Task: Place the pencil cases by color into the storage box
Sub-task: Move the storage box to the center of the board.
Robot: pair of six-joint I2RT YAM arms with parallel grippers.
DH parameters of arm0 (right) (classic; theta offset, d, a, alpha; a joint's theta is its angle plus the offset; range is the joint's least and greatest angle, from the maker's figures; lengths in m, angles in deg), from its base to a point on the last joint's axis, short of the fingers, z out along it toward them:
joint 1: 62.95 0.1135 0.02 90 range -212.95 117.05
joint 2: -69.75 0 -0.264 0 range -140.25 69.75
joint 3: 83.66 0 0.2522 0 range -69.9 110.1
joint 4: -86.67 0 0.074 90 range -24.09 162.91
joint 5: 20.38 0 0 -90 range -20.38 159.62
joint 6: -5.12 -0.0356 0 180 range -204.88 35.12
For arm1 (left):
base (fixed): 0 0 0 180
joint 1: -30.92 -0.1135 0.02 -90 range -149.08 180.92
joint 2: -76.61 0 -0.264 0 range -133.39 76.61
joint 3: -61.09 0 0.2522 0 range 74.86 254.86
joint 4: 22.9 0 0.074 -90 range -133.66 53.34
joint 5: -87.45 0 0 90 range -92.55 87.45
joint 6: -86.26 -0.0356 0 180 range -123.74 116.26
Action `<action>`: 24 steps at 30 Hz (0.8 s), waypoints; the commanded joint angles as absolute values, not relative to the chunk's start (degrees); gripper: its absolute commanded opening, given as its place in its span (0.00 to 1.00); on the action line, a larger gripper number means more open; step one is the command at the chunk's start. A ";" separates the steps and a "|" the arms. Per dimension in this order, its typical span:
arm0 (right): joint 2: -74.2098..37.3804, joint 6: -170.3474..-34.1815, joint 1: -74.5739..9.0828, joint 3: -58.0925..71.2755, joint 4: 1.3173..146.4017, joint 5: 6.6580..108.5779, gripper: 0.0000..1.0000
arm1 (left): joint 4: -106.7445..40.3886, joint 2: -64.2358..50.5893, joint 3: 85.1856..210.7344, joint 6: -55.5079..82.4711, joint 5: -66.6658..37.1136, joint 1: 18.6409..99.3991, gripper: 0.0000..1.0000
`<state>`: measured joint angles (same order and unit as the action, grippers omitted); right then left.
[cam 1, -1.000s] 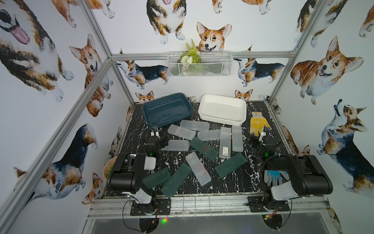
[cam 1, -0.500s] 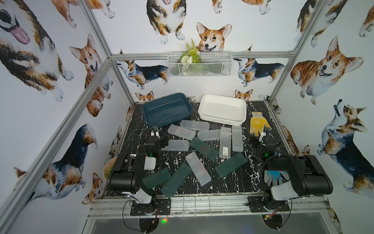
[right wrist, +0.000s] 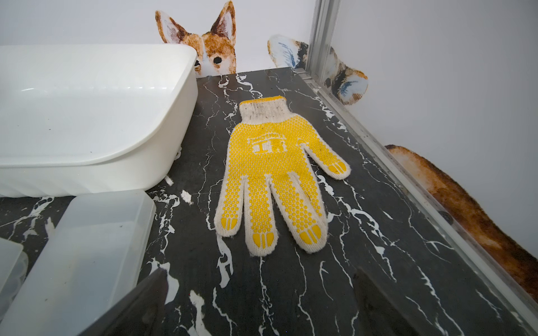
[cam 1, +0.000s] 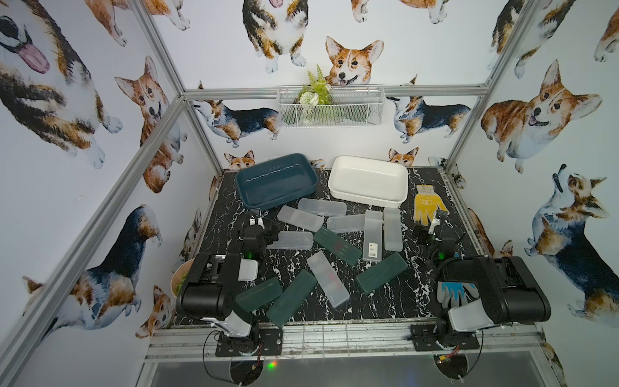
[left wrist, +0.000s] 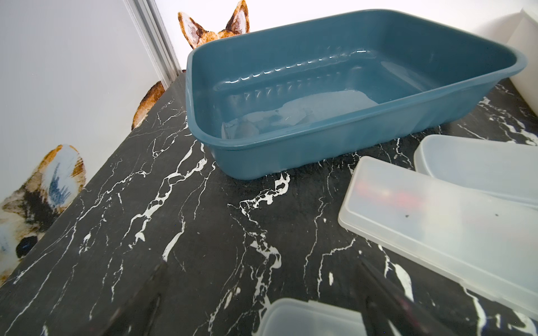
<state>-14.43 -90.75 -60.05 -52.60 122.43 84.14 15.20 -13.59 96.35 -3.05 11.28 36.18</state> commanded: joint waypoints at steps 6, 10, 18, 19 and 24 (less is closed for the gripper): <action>-14.36 -89.89 -59.99 -52.55 124.68 84.01 1.00 | 17.13 -13.39 96.39 -3.56 11.16 36.06 1.00; -14.36 -89.85 -60.00 -52.49 124.68 83.99 1.00 | 17.13 -13.48 96.52 -3.65 11.25 36.10 1.00; -14.61 -89.89 -60.10 -51.96 123.85 83.69 1.00 | 15.96 -13.56 97.11 -3.47 10.99 36.06 1.00; -14.49 -89.82 -60.06 -51.97 123.80 83.70 1.00 | 15.81 -13.56 97.27 -3.48 10.99 36.02 1.00; -14.36 -89.93 -60.10 -52.14 123.96 83.69 1.00 | 15.56 -13.39 97.26 -4.05 10.06 36.24 1.00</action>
